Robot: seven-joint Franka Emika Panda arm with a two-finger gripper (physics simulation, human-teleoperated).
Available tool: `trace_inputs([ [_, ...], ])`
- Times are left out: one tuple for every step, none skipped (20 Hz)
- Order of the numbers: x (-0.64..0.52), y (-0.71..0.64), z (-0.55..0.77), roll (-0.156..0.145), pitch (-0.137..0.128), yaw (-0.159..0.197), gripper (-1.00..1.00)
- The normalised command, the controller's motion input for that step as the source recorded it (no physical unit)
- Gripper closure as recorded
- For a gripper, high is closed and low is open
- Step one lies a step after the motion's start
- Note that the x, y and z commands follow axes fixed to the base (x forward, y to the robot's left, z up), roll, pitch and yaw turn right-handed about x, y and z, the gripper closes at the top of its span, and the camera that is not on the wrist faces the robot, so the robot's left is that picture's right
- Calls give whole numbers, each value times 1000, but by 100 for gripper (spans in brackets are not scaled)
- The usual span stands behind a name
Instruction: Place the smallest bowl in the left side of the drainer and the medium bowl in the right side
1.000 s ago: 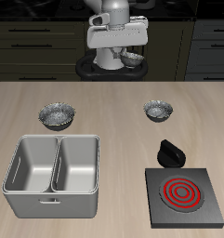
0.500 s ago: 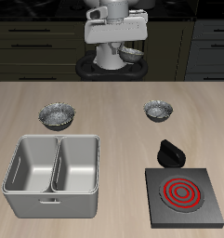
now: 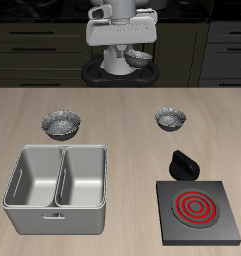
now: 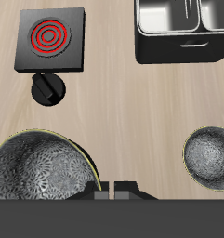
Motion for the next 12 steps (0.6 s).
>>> trace_inputs([
  [121,-43,86,26,6,10,100],
  [430,-228,281,61,89,-45,100],
  [294,-55,170,116,84,-44,100],
  [356,-80,206,109,94,57,100],
  [344,-190,215,-27,29,-20,100],
  [202,-23,79,43,28,2,100],
  [394,-121,185,64,61,30,100],
  [369,-203,224,-23,43,-25,100],
  [301,20,208,25,-13,108,100],
  [339,-172,173,17,63,-16,100],
  [386,30,375,1,-33,130,100],
  [444,-252,482,-93,-12,6,100],
])
